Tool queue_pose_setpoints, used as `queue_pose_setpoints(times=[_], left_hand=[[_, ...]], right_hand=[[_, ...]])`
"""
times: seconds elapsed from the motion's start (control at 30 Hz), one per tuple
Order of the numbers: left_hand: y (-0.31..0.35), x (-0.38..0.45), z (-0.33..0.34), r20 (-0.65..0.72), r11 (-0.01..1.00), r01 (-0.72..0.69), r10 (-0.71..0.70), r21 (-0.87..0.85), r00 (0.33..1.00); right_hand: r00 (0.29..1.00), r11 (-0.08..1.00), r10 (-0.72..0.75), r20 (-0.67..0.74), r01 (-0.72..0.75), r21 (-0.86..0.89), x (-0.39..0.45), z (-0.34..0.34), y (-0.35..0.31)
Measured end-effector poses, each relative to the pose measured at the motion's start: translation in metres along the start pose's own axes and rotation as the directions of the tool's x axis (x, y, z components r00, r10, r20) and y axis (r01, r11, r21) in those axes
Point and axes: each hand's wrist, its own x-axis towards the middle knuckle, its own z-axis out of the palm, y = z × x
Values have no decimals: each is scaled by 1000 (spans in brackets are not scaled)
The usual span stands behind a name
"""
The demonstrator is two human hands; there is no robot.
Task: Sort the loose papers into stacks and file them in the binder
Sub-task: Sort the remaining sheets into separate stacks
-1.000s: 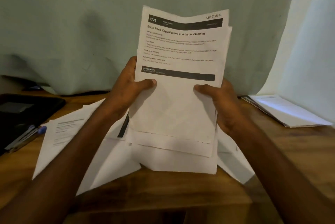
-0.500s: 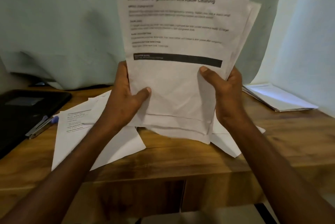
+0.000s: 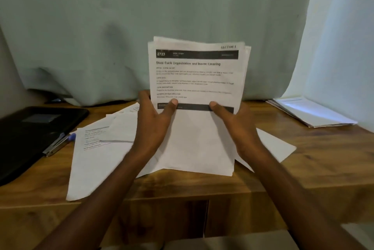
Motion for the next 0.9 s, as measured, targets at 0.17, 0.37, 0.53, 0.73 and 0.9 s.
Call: queue_pose_setpoints(times=[0.17, 0.37, 0.53, 0.73, 0.9], left_hand=[[-29, -23, -4, 76, 999, 28, -26, -22, 997], [-6, -15, -4, 9, 983, -116, 116, 143, 993], [-24, -53, -2, 166, 897, 56, -142, 439, 976], [-3, -36, -4, 247, 802, -82, -84, 591, 966], [-15, -48, -15, 235, 854, 110, -261, 508, 936]], right_hand=[[992, 999, 25, -126, -28, -23, -17, 18, 13], [986, 999, -42, -163, 41, -15, -9, 15, -6], [983, 916, 171, -62, -182, -358, -53, 19, 28], [984, 966, 95, -147, -127, -223, -40, 12, 20], [960, 945, 248, -127, -269, -184, -48, 4, 44]])
